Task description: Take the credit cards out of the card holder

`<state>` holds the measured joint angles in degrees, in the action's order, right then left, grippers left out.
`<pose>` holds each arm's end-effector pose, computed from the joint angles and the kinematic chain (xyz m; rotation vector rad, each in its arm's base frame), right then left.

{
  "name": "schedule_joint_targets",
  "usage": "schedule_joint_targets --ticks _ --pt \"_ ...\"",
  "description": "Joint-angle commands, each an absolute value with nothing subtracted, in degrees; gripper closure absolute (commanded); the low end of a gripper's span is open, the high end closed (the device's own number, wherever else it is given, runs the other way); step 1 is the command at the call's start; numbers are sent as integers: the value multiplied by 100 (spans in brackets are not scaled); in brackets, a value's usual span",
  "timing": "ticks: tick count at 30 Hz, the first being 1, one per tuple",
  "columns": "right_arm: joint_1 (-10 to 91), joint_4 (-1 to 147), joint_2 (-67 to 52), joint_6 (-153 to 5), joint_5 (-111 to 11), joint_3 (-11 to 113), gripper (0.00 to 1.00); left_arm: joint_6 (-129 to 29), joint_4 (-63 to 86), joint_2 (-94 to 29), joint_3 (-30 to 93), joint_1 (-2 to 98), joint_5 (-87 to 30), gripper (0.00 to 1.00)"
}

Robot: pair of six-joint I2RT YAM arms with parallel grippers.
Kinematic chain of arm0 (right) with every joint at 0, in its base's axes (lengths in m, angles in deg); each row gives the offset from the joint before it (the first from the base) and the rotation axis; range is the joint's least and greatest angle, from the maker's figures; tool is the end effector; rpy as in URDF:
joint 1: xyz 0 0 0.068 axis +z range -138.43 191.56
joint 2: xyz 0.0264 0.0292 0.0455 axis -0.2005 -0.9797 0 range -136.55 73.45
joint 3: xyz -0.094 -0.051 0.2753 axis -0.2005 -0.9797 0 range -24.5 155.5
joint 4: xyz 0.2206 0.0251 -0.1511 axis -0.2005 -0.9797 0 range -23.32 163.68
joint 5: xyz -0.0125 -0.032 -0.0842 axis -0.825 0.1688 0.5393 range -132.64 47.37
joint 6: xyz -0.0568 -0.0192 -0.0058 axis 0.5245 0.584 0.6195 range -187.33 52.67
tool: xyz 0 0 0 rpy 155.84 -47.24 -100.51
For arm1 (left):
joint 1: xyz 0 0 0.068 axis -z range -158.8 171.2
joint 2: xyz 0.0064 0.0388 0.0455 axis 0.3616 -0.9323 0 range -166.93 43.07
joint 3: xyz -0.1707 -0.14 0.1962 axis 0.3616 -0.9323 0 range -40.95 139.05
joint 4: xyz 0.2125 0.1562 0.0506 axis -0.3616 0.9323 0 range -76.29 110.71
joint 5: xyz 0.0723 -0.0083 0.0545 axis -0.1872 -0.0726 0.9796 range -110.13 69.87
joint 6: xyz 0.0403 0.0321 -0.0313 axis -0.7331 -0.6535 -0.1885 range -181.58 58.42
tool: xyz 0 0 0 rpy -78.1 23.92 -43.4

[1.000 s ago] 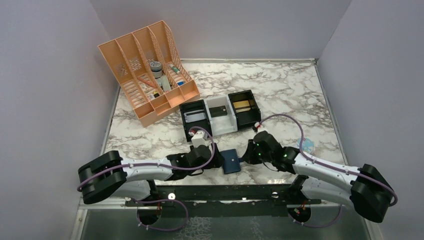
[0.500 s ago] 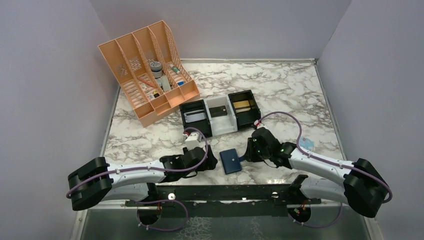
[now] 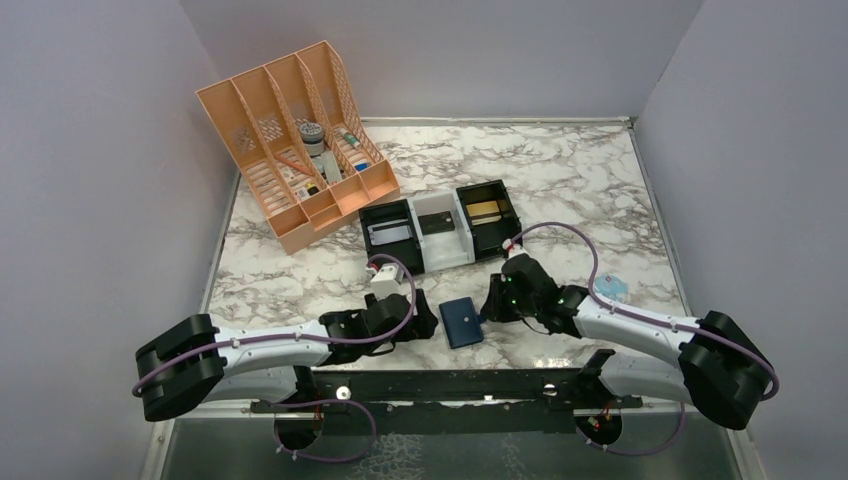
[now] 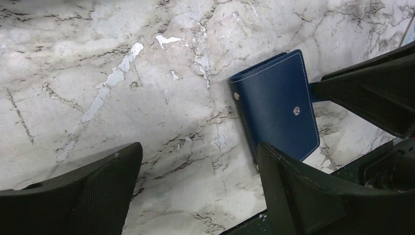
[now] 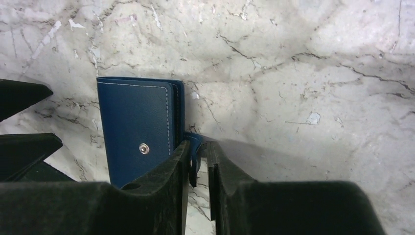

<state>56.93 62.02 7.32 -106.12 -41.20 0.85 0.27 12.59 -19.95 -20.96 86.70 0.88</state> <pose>0.1458 0.1462 0.1625 -0.1371 2.5782 0.5643 0.0980 -0.1766 0.1637 -0.1196 2.3572 -0.7470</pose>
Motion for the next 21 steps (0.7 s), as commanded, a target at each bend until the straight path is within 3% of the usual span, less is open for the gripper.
schedule_joint_targets --ticks 1,5,11,16,21 --pt "5665 6622 777 -10441 -4298 87 83 -256 1189 -1986 -2162 8656 38 9" --pt "5678 5953 899 -10575 -3797 358 98 -399 1070 -2043 -2092 8616 -2 7" --pt "5678 5984 2224 -10515 -4219 237 99 -798 888 -1947 -2147 8390 -258 1" --pt "5682 5734 2170 -10493 -4803 598 99 -962 807 -1773 -2229 8140 -372 1" --pt "5680 6414 1870 -10640 -5874 683 99 -869 831 -1628 -2247 7905 -324 1"
